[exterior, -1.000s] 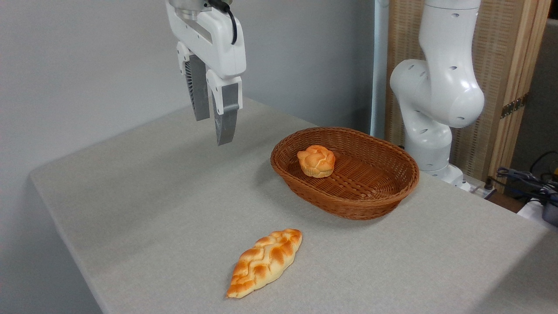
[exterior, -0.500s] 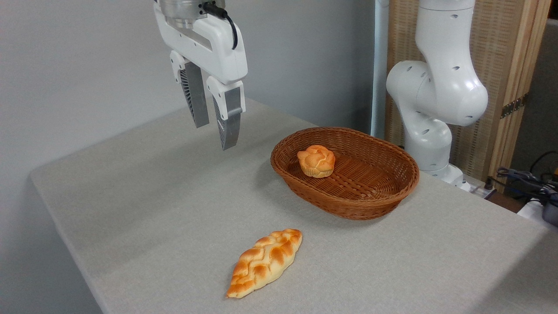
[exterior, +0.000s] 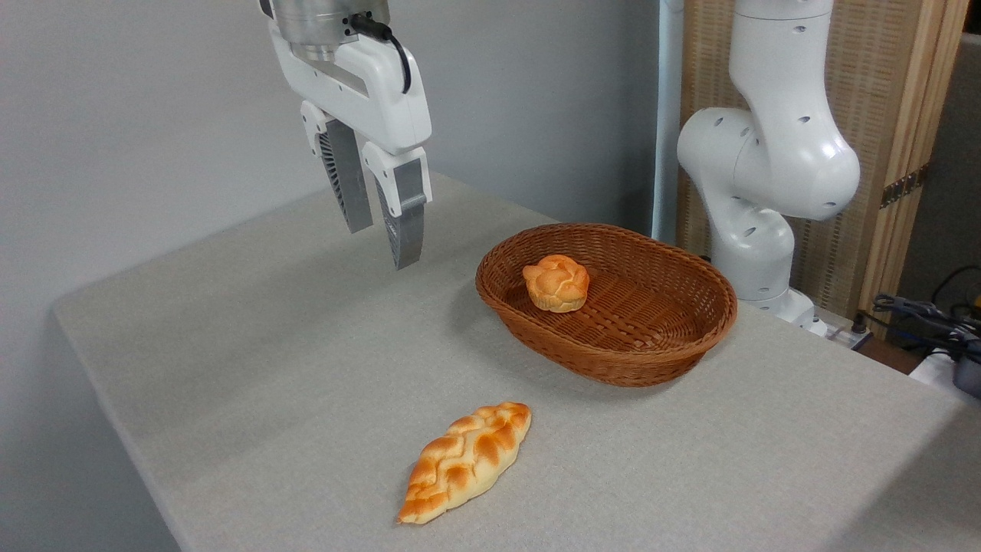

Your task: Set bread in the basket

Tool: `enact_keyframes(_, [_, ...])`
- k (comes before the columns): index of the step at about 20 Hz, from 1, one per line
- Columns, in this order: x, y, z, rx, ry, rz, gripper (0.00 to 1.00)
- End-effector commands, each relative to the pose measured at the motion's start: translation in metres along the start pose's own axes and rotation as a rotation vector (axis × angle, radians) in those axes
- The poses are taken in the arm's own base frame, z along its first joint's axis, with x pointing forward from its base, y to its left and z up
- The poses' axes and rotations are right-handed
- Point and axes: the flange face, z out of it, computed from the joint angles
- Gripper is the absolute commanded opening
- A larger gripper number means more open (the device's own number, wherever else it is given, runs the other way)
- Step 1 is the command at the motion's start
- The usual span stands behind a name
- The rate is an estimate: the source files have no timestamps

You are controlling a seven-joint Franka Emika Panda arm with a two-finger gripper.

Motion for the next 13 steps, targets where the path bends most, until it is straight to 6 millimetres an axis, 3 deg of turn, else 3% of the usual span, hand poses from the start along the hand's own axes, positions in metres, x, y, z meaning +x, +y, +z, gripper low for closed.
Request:
enact_keyframes(1, [-0.005, -0.0086, -0.0061, 0.005, -0.02, -0.026, 1.0])
enact_keyframes(13, [-0.0141, -0.0178, -0.0107, 0.044, -0.043, -0.059, 1.0])
